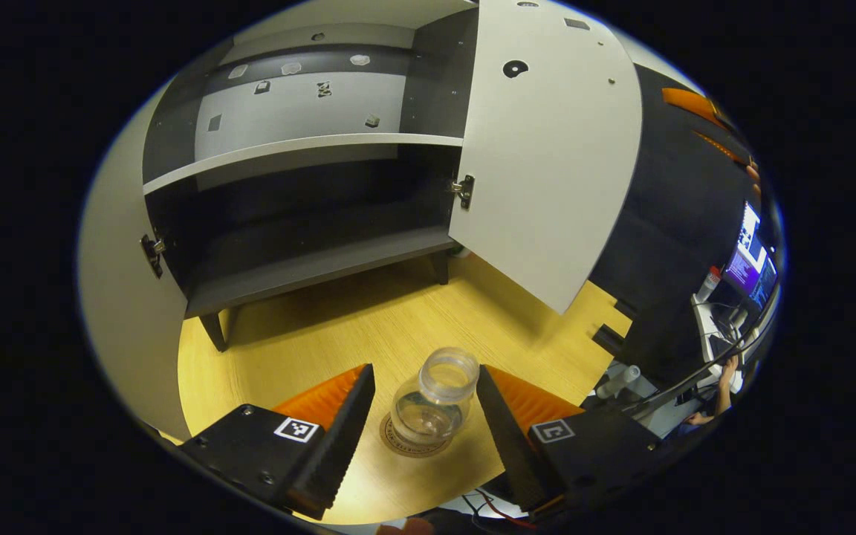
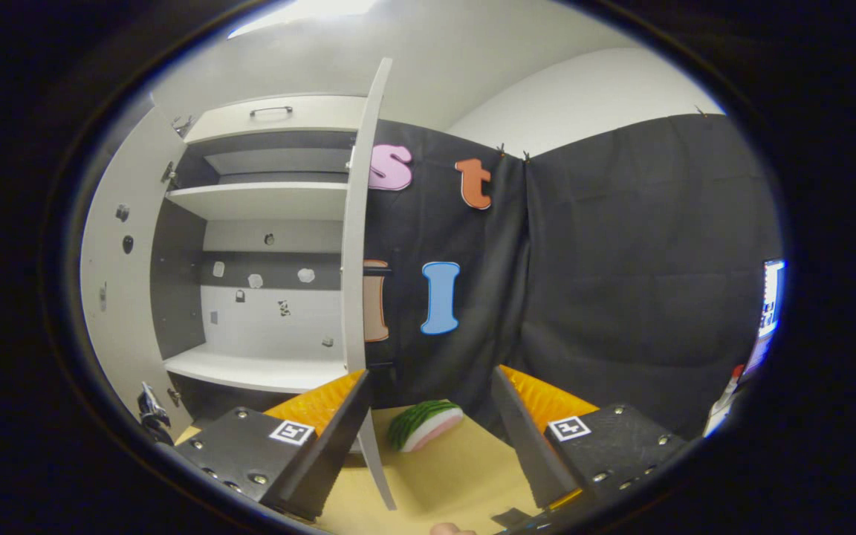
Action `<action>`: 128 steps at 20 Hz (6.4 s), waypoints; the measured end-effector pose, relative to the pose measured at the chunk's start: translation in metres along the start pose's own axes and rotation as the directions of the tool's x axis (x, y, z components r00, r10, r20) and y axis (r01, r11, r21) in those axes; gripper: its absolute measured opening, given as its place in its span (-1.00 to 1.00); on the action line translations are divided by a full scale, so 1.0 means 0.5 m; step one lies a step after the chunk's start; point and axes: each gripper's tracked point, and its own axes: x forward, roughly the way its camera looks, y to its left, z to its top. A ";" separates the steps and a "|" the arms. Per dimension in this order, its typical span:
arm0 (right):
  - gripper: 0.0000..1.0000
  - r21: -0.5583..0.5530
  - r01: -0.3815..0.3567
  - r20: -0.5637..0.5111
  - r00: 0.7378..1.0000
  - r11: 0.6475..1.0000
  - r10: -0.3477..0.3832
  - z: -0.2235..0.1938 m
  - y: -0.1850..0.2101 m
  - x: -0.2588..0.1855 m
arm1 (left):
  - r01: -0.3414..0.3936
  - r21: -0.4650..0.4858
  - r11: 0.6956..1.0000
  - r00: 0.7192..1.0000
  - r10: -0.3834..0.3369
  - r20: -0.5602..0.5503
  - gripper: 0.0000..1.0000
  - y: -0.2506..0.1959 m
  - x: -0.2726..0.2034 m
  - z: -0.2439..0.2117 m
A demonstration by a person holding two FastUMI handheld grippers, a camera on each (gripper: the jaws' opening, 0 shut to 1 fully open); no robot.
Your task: Grasp the bottle in the cabinet with the left hand and place it on the coaster, then close the right door with the right hand and the left door with the left hand.
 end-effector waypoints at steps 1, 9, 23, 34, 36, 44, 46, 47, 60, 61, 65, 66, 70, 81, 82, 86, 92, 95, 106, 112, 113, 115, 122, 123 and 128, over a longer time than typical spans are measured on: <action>0.97 0.001 -0.001 0.004 1.000 1.000 0.001 0.003 -0.001 0.002 | -0.002 -0.002 1.000 1.000 0.002 0.007 0.77 0.000 -0.004 0.006; 0.97 -0.011 -0.020 0.080 0.997 1.000 0.021 0.071 -0.002 0.055 | -0.048 -0.092 0.995 0.967 0.069 0.246 0.77 0.010 -0.115 0.210; 0.84 -0.004 -0.283 0.144 0.949 0.959 0.281 0.128 0.072 0.110 | -0.224 -0.205 0.953 0.829 0.296 0.473 0.78 0.078 -0.345 0.405; 0.94 0.018 -0.526 0.121 0.845 0.850 0.520 0.117 0.300 0.129 | -0.332 -0.300 0.894 0.768 0.441 0.465 0.79 0.153 -0.424 0.345; 0.93 0.008 -0.534 0.105 0.841 0.845 0.530 0.106 0.321 0.143 | -0.359 -0.318 0.878 0.753 0.473 0.457 0.79 0.167 -0.444 0.332; 0.98 -0.026 -0.554 0.115 0.825 0.832 0.553 0.102 0.405 0.176 | -0.442 -0.390 0.808 0.688 0.584 0.430 0.79 0.223 -0.513 0.288; 0.98 -0.037 -0.560 0.116 0.820 0.828 0.560 0.101 0.426 0.183 | -0.456 -0.403 0.794 0.674 0.603 0.426 0.79 0.238 -0.529 0.283; 0.98 -0.038 -0.564 0.114 0.818 0.825 0.564 0.101 0.436 0.185 | -0.463 -0.407 0.788 0.667 0.612 0.425 0.79 0.245 -0.536 0.281; 0.98 0.046 -0.606 0.068 0.795 0.794 0.603 0.077 0.533 0.232 | -0.517 -0.465 0.718 0.598 0.692 0.403 0.67 0.315 -0.598 0.251; 0.98 0.051 -0.605 0.064 0.796 0.795 0.601 0.077 0.541 0.237 | -0.519 -0.469 0.714 0.594 0.696 0.403 0.67 0.321 -0.600 0.250; 0.98 0.088 -0.596 0.052 0.803 0.798 0.594 0.069 0.557 0.251 | -0.528 -0.482 0.699 0.579 0.712 0.398 0.67 0.337 -0.611 0.242; 0.98 0.096 -0.594 0.050 0.805 0.799 0.592 0.068 0.559 0.256 | -0.531 -0.485 0.695 0.575 0.716 0.396 0.67 0.341 -0.614 0.241; 0.98 0.114 -0.589 0.042 0.807 0.800 0.589 0.062 0.558 0.263 | -0.541 -0.507 0.671 0.541 0.739 0.401 0.67 0.359 -0.634 0.242; 0.98 0.098 -0.514 0.047 0.858 0.852 0.512 0.053 0.566 0.282 | -0.547 -0.489 0.679 0.440 0.730 0.523 0.78 0.449 -0.713 0.358; 0.98 0.098 -0.507 0.047 0.862 0.857 0.505 0.052 0.567 0.283 | -0.548 -0.480 0.685 0.445 0.725 0.526 0.78 0.454 -0.709 0.363; 0.98 0.093 -0.491 0.050 0.871 0.866 0.488 0.047 0.569 0.286 | -0.535 -0.461 0.708 0.474 0.703 0.530 0.78 0.472 -0.687 0.371; 0.99 0.089 -0.466 0.057 0.885 0.880 0.463 0.043 0.571 0.288 | -0.487 -0.435 0.758 0.521 0.651 0.552 0.77 0.489 -0.667 0.384; 0.99 0.099 -0.460 0.058 0.888 0.882 0.457 0.041 0.572 0.288 | -0.474 -0.402 0.784 0.551 0.619 0.559 0.78 0.494 -0.659 0.387; 1.00 0.152 -0.451 0.055 0.893 0.880 0.448 0.053 0.513 0.224 | -0.402 -0.249 0.881 0.643 0.466 0.608 0.68 0.450 -0.605 0.435; 1.00 0.155 -0.373 0.021 0.927 0.915 0.374 0.049 0.399 0.219 | -0.318 -0.246 0.916 0.670 0.401 0.625 0.68 0.411 -0.551 0.461; 1.00 0.159 -0.358 0.015 0.933 0.920 0.360 0.048 0.379 0.219 | -0.333 -0.242 0.911 0.669 0.409 0.620 0.68 0.416 -0.545 0.462; 1.00 0.163 -0.328 0.006 0.944 0.931 0.331 0.044 0.337 0.215 | -0.321 -0.256 0.912 0.665 0.410 0.624 0.68 0.418 -0.539 0.471; 0.99 0.203 -0.281 -0.047 0.954 0.938 0.296 0.023 0.280 0.190 | -0.264 -0.276 0.924 0.671 0.382 0.636 0.68 0.392 -0.538 0.476; 0.99 0.199 -0.283 -0.052 0.953 0.938 0.298 0.023 0.281 0.188 | -0.249 -0.270 0.930 0.669 0.367 0.647 0.68 0.382 -0.538 0.480; 0.94 0.188 -0.301 -0.062 0.946 0.935 0.318 0.019 0.292 0.168 | -0.226 -0.248 0.942 0.680 0.335 0.652 0.68 0.364 -0.532 0.482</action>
